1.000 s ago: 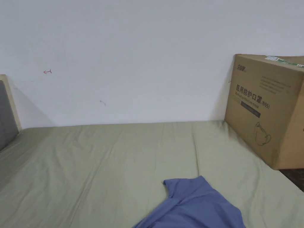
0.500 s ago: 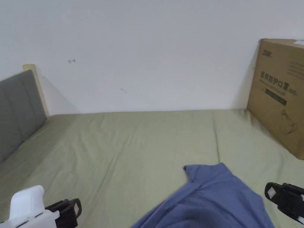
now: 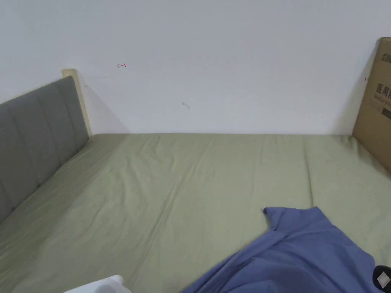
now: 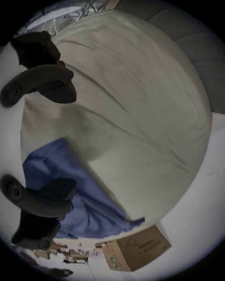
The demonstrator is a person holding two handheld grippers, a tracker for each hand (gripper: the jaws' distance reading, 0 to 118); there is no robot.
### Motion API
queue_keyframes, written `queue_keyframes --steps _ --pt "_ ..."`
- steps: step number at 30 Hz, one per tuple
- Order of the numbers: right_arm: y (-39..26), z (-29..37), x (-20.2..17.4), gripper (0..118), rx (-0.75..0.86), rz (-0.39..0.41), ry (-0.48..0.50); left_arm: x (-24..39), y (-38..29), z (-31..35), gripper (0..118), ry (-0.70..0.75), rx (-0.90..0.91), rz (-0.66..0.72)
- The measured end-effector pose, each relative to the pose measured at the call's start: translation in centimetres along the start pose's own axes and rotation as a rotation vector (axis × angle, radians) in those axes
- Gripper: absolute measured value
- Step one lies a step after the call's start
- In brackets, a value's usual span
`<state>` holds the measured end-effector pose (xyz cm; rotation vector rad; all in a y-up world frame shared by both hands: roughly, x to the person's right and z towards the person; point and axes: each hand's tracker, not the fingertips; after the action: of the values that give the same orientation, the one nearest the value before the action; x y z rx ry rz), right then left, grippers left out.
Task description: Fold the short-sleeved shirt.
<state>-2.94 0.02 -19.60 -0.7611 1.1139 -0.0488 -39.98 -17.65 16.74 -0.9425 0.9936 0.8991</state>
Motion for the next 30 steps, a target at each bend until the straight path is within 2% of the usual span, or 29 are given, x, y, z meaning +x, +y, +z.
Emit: queue_keyframes --steps 3,5,7,8,11,12,13,14,16,18,22,25,26,27,28,30 --pt "-0.3 -0.8 0.6 0 -0.027 0.012 -0.025 0.6 -0.2 -1.7 105 0.024 -0.027 -0.008" --pt "-0.2 -1.5 1.1 0 -0.043 0.002 -0.035 2.2 -0.7 -0.5 105 0.084 -0.003 -0.099" --pt "-0.4 -2.3 1.6 0 -0.053 -0.020 -0.042 3.5 -1.9 0.7 89 0.083 0.039 -0.172" --pt "-0.3 -2.8 1.9 0 -0.058 -0.037 -0.042 3.8 -2.5 1.1 79 0.097 0.064 -0.209" --pt "-0.1 -4.7 2.6 0 -0.082 -0.087 -0.022 2.8 -0.6 1.6 1 -0.081 0.081 -0.229" --pt "0.2 -5.4 2.9 0 -0.093 -0.097 -0.006 2.0 -0.3 2.7 1 -0.126 0.104 -0.198" --pt "0.8 -6.4 3.1 0 -0.108 -0.100 0.012 1.1 0.1 3.9 1 -0.238 0.131 -0.144" --pt "1.4 -7.3 3.3 0 -0.120 -0.088 0.016 1.4 0.5 5.2 1 -0.247 0.178 -0.132" --pt "3.5 -9.9 3.4 0 -0.150 0.006 -0.029 1.2 1.1 8.2 1 -0.114 0.313 -0.208" --pt "6.7 -13.3 4.3 0 -0.139 0.069 -0.039 0.9 1.9 9.9 1 -0.129 0.370 -0.218" --pt "12.7 -21.6 7.3 0 -0.181 0.060 -0.069 0.1 4.0 10.9 1 -0.231 0.359 -0.074" --pt "15.6 -28.1 9.5 3 -0.318 0.113 -0.123 -0.7 4.3 10.7 1 -0.256 0.370 -0.052" --pt "16.0 -30.5 10.6 32 -0.407 0.094 -0.128 -0.7 4.1 10.0 1 -0.255 0.380 -0.052" --pt "15.9 -32.4 11.0 88 -0.425 0.060 -0.146 -0.7 4.1 9.8 1 -0.246 0.390 -0.059" --pt "16.2 -33.8 11.9 100 -0.416 0.043 -0.165 -0.8 4.2 9.6 1 -0.227 0.396 -0.071" --pt "16.6 -37.0 13.7 98 -0.448 0.007 -0.225 -0.9 4.3 9.1 1 -0.192 0.390 -0.103"
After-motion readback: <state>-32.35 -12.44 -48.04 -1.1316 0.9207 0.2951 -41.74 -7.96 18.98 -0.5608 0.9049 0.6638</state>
